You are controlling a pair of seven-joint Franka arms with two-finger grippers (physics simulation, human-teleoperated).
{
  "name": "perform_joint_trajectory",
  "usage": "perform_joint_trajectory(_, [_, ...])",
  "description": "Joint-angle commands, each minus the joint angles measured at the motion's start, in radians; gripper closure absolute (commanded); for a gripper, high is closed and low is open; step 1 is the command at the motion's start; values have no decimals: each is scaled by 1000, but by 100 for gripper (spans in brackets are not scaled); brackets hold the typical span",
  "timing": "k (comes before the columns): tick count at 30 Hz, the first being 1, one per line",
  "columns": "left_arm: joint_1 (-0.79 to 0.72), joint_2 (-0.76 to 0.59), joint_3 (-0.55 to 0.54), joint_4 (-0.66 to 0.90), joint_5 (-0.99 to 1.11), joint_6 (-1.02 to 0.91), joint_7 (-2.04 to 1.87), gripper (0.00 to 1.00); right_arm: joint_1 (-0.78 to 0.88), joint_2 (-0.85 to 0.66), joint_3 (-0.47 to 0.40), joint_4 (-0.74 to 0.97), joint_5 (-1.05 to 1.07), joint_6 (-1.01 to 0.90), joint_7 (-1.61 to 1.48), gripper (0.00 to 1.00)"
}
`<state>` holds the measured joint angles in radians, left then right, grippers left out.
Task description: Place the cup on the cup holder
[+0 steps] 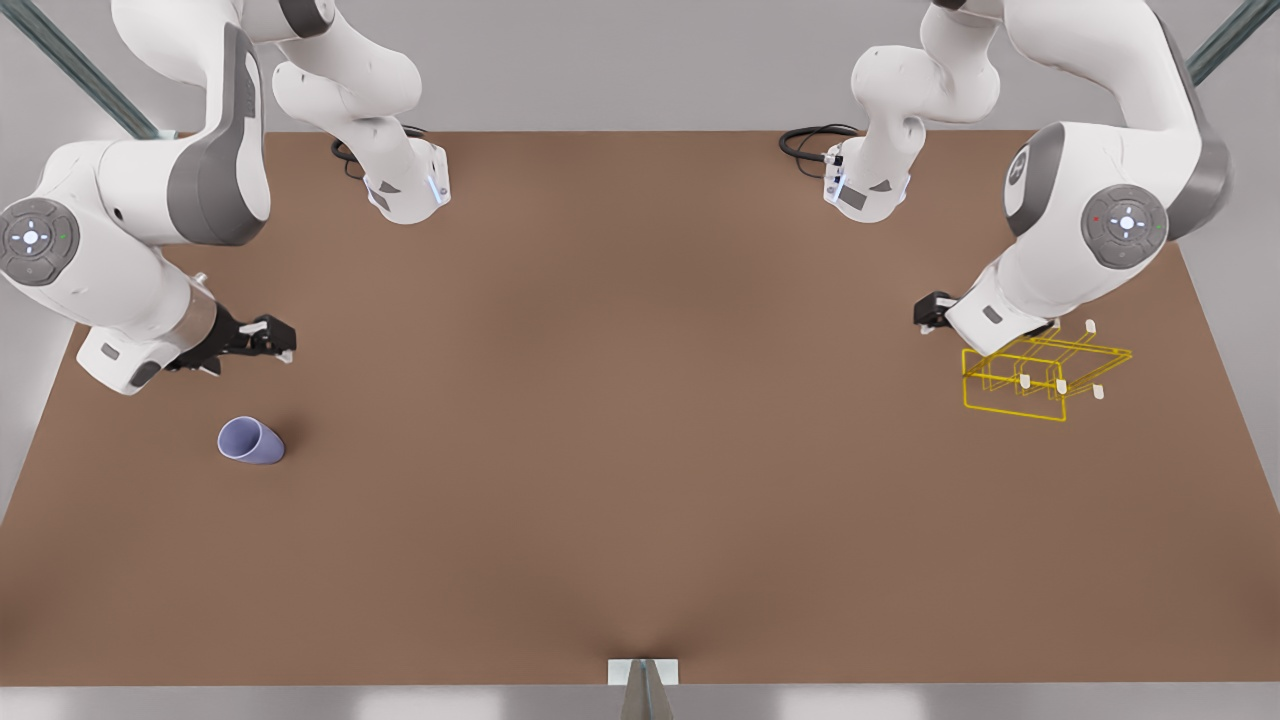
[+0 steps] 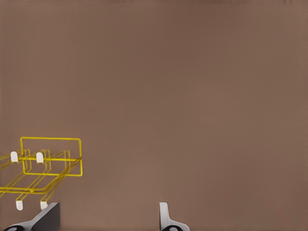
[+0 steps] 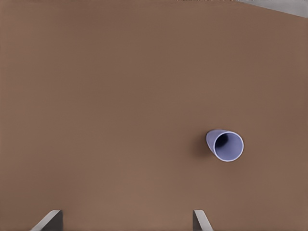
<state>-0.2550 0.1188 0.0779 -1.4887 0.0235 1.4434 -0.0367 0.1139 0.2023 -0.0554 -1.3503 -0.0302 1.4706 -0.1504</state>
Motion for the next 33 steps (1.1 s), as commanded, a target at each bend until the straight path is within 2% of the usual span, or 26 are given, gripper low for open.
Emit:
perform_joint_trajectory(1, [5,-1,0,1,1,8,-61,0,0,2,-1,2,-1,22,-51,0])
perform_joint_trajectory(2, [3,-1,0,1,1,8,-61,0,0,6,-6,10,-5,23,-48,0])
perform_joint_trajectory(4, [3,-1,0,1,1,6,-61,0,-74,130,-3,2,-10,217,-69,0])
perform_joint_trajectory(6, [5,-1,0,1,1,5,-61,0,-125,239,-4,-1,-14,307,-87,0])
perform_joint_trajectory(10, [5,-1,2,1,-1,5,-63,0,-175,261,-3,-165,-4,479,-118,0])
perform_joint_trajectory(12, [5,1,2,-1,1,5,-66,0,-197,284,-3,-196,19,531,-182,0])
perform_joint_trajectory(15, [3,5,0,-1,1,0,-68,0,-223,276,-3,-339,52,706,-230,0])
perform_joint_trajectory(20, [3,10,0,-1,1,-1,-68,0,-250,263,-6,-380,53,734,-238,0])
perform_joint_trajectory(26, [3,22,0,-1,1,-1,-71,0,-243,215,-47,-524,52,731,-287,0])
perform_joint_trajectory(33, [3,28,0,-4,6,-5,-101,0,-229,226,-67,-520,49,775,-285,0])
